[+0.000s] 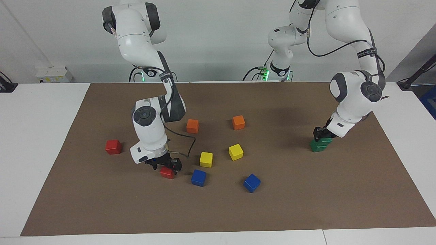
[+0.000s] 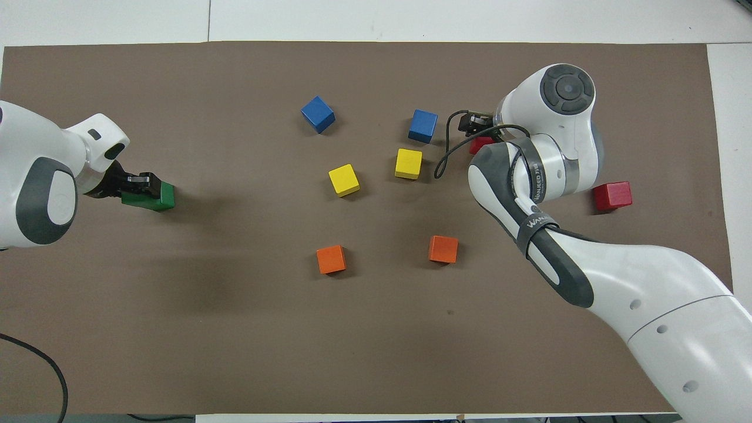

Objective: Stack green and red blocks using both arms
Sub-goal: 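Release the green cube and withdraw the left gripper while the right gripper carries red, then lower the held red cube onto the first red cube with the right gripper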

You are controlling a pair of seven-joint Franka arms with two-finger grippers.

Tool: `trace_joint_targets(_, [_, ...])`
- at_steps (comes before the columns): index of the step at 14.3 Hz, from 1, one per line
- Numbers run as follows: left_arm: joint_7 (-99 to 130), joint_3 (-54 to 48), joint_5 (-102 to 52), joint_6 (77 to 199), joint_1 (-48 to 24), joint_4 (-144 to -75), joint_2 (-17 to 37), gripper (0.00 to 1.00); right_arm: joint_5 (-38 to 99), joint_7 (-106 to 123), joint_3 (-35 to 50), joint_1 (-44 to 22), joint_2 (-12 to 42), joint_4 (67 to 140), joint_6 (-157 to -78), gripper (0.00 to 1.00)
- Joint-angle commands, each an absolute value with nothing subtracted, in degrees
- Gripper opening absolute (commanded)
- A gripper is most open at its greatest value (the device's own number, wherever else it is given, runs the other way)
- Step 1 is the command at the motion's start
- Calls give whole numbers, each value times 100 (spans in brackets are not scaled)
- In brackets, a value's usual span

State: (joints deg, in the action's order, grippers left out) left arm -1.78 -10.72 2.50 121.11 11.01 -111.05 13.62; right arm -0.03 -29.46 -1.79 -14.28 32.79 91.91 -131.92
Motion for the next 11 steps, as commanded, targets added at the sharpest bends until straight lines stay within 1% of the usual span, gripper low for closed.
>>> trace_joint_targets(1, [-317, -1055, 141, 12182, 1082, -11303, 1134, 100, 97, -3041, -132, -1371, 3349, 9149, -13298, 95])
trace_joint_targets(2, [-290, -1063, 141, 12147, 1072, -11277, 1090, 100, 105, -3041, -132, -1362, 3349, 9167, -13298, 90])
trace_joint_targets(3, [-273, -1090, 141, 12025, 1064, -11224, 1038, 100, 105, -3050, -132, -1362, 3349, 9184, -13307, 79])
trace_joint_targets(5, [-290, -1090, 141, 11298, 1133, -10787, 783, 100, 106, -3155, -132, -1380, 3349, 9298, -13473, 41])
trace_joint_targets(6, [-299, -1081, 149, 10728, 1134, -10436, 713, 100, 114, -3164, -132, -1380, 3349, 9334, -13543, 16])
trace_joint_targets(7, [-299, -1072, 158, 10209, 1073, -10067, 668, 100, 114, -3164, -132, -1380, 3349, 9334, -13544, 0])
trace_joint_targets(8, [-308, -1090, 158, 9813, 1072, -9811, 537, 100, 114, -3164, -132, -1380, 3340, 9317, -13509, 0])
trace_joint_targets(9, [-316, -1099, 158, 9556, 1090, -9696, 327, 100, 106, -3138, -132, -1362, 3331, 9290, -13422, 0])
trace_joint_targets(11, [-290, -1116, 149, 9326, 1037, -9712, -25, 100, 9, -2928, -149, -1293, 3200, 9211, -12958, 0])
